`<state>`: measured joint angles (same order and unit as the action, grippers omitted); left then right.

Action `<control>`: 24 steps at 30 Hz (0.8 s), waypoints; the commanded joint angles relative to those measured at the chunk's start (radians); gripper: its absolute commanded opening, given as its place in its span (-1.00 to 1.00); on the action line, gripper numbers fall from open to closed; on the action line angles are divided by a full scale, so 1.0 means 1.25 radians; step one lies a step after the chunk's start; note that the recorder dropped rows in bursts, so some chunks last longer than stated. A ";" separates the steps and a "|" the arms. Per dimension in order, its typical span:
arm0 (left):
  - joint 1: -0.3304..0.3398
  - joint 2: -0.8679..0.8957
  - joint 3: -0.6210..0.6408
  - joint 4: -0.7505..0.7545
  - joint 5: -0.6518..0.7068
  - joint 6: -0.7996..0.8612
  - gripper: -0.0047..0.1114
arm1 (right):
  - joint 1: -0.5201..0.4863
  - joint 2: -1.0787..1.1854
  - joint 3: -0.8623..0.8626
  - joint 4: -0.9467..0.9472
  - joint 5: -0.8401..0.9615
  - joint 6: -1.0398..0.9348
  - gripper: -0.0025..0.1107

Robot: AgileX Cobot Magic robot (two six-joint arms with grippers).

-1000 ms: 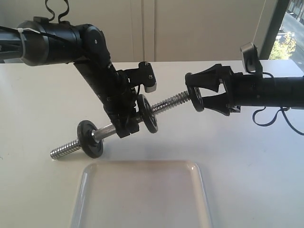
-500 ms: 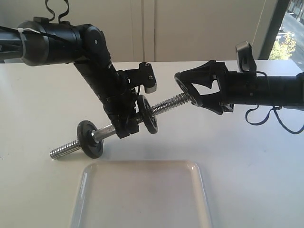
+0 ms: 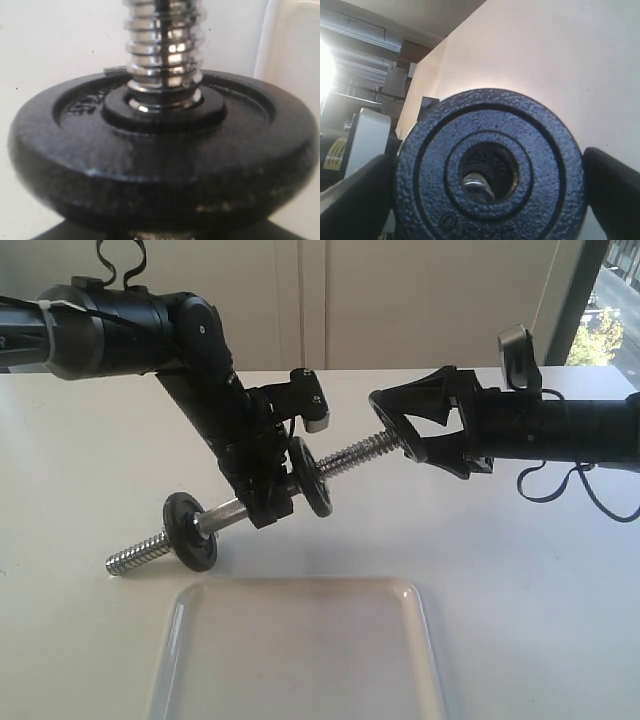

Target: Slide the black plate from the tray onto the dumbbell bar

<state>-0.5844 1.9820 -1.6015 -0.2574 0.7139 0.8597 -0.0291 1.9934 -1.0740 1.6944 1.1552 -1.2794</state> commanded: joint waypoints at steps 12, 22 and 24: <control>0.002 -0.009 -0.019 -0.062 -0.074 -0.060 -0.92 | -0.009 -0.024 -0.006 0.040 0.053 -0.104 -0.96; 0.002 -0.030 -0.019 -0.081 -0.093 -0.060 -0.92 | -0.009 -0.024 -0.006 0.040 0.034 -0.085 -0.96; 0.002 -0.030 -0.019 -0.081 -0.093 -0.060 -0.92 | -0.009 -0.024 -0.006 0.040 0.017 -0.064 -0.96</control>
<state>-0.5824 2.0126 -1.6015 -0.2696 0.6525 0.7946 -0.0291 1.9851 -1.0740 1.6944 1.1453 -1.3828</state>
